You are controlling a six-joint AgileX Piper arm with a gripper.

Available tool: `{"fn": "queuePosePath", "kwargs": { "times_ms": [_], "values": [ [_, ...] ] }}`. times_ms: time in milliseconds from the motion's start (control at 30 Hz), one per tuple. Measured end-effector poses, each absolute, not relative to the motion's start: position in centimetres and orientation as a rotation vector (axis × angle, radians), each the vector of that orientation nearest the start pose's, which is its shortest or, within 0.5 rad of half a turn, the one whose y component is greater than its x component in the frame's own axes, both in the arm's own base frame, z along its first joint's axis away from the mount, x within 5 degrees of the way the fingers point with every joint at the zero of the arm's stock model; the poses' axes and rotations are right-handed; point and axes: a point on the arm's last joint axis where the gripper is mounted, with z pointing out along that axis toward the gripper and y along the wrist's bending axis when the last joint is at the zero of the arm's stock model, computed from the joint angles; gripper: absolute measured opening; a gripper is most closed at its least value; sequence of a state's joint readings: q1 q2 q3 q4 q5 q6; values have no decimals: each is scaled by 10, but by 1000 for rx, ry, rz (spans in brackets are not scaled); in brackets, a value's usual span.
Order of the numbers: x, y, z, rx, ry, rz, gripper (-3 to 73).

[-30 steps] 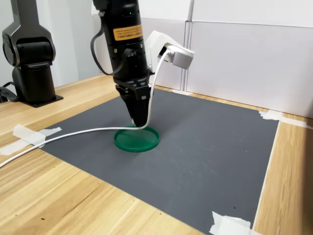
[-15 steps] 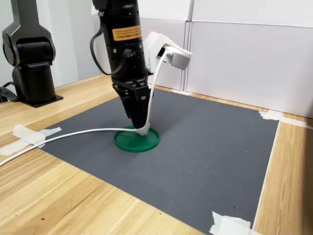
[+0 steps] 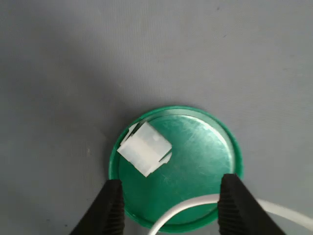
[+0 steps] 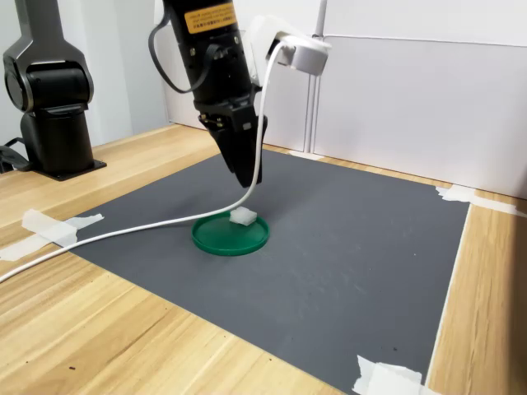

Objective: Grasp a white terminal and put it in the green lid.

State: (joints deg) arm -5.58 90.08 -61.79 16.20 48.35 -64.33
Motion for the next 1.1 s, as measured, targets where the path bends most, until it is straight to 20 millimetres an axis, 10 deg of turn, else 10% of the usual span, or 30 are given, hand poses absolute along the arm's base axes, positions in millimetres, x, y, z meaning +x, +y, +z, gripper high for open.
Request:
{"fn": "queuePosePath", "kwargs": {
  "times_ms": [533, 1100],
  "values": [
    [280, -3, 288, -1017, 2318, -25, 9],
    [165, 0, 327, -189, 1940, 1, -15]
  ]
}}
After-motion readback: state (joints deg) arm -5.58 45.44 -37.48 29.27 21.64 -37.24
